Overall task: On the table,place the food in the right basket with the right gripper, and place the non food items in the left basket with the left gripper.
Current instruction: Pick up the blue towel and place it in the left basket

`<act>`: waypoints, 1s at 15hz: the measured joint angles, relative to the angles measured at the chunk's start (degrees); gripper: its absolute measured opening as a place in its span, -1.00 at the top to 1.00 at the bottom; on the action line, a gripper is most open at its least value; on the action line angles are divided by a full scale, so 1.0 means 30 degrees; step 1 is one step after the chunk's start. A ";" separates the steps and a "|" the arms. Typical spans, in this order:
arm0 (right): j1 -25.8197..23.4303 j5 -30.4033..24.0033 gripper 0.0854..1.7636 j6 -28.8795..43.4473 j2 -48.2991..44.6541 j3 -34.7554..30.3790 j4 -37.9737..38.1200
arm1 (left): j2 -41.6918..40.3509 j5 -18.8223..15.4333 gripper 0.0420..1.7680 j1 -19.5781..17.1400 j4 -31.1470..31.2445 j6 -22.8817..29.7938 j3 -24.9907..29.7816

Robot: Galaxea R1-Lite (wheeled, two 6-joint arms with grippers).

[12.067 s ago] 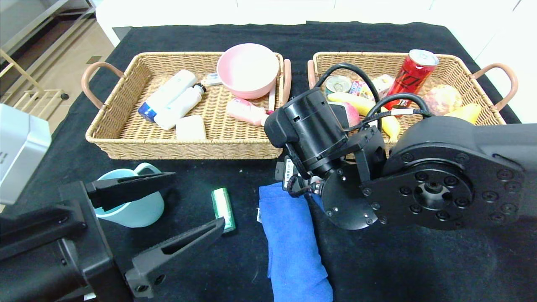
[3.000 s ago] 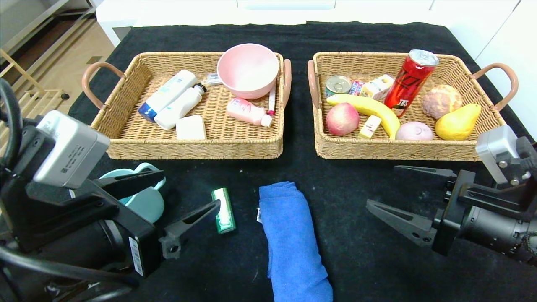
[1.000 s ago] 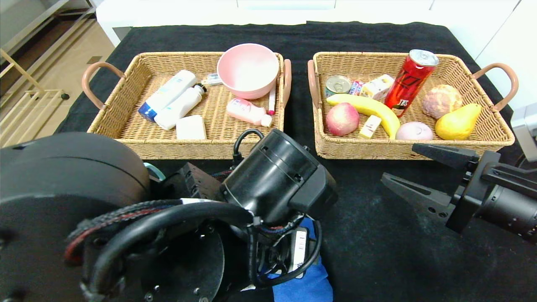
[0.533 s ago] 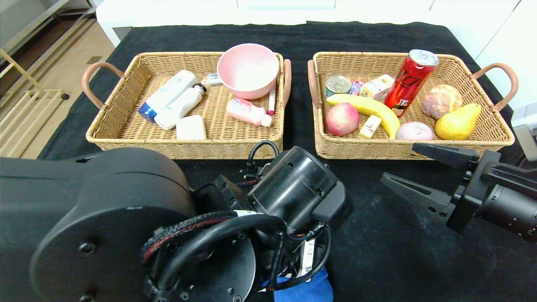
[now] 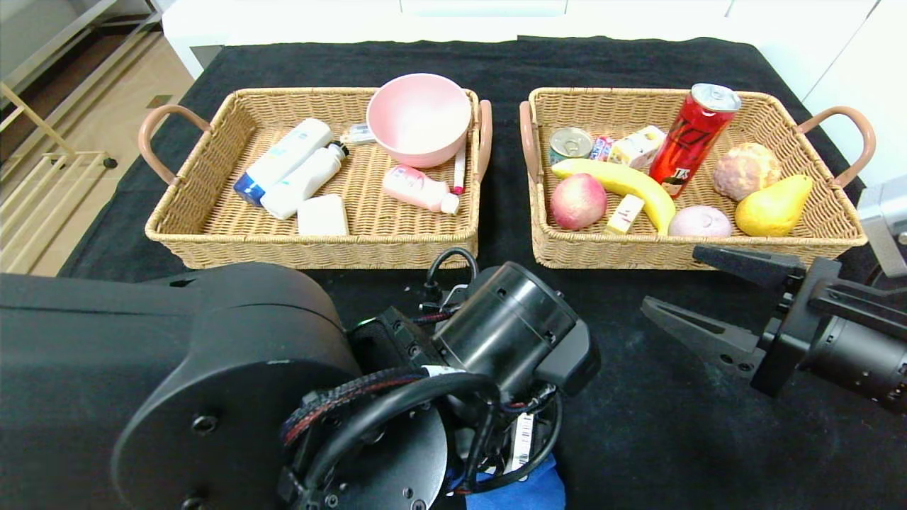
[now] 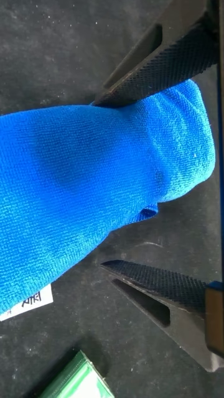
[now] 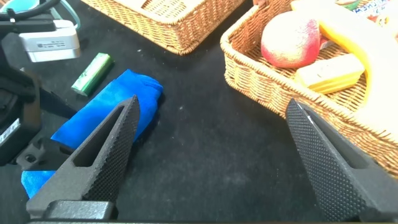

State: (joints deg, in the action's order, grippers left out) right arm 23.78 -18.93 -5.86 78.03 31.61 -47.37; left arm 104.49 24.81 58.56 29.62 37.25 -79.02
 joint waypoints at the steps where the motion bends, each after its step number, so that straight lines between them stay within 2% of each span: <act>1: 0.0037 0.0000 -0.94 0.0008 0.0008 -0.0020 0.0000 | 0.0037 -0.0004 -0.94 0.0000 -0.0008 -0.0008 0.0008; 11: 0.0154 -0.0020 -0.94 -0.0020 0.0093 -0.0110 0.0008 | 0.0073 -0.0122 -0.94 -0.0016 -0.0061 -0.0008 0.0163; 15: 0.0146 -0.0037 -0.94 -0.0012 0.0093 -0.0130 0.0016 | 0.0065 -0.0240 -0.21 0.0000 -0.0065 -0.0008 0.0211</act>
State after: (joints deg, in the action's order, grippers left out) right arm 24.22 -19.04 -5.90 78.31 31.22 -47.32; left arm 104.68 24.09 58.56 29.43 37.23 -78.39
